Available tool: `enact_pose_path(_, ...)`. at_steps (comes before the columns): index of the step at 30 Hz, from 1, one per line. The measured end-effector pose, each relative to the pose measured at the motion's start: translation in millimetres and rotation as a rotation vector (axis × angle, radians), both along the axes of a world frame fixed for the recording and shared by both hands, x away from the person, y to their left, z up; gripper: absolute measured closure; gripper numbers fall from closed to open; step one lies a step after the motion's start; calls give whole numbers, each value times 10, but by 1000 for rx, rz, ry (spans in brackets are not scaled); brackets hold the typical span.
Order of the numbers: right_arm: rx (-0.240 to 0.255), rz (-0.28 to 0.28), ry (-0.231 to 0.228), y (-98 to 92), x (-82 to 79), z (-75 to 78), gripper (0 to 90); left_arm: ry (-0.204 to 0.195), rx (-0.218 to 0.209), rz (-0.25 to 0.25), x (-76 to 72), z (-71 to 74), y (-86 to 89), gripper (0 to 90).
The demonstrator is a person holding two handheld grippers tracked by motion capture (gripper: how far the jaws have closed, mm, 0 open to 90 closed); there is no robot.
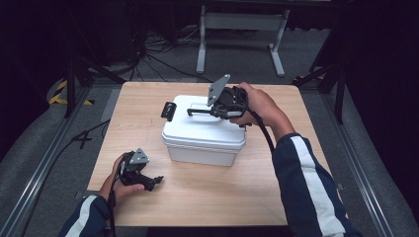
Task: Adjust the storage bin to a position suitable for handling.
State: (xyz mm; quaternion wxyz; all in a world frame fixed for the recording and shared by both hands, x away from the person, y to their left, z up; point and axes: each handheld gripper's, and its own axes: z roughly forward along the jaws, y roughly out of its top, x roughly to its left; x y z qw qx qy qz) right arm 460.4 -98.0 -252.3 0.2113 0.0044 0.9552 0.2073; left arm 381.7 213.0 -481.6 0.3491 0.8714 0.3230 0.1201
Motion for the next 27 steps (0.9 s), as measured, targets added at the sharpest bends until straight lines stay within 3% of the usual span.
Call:
enact_pose_path(15, 30, -6, -46, -217, -88, 146, 851, -2, 1, 2, -3, 0, 0, 4)
enact_pose_path(27, 66, -63, -55, -538, -130, 234, 852, 0, 0, 6, -9, 0, -2, 5)
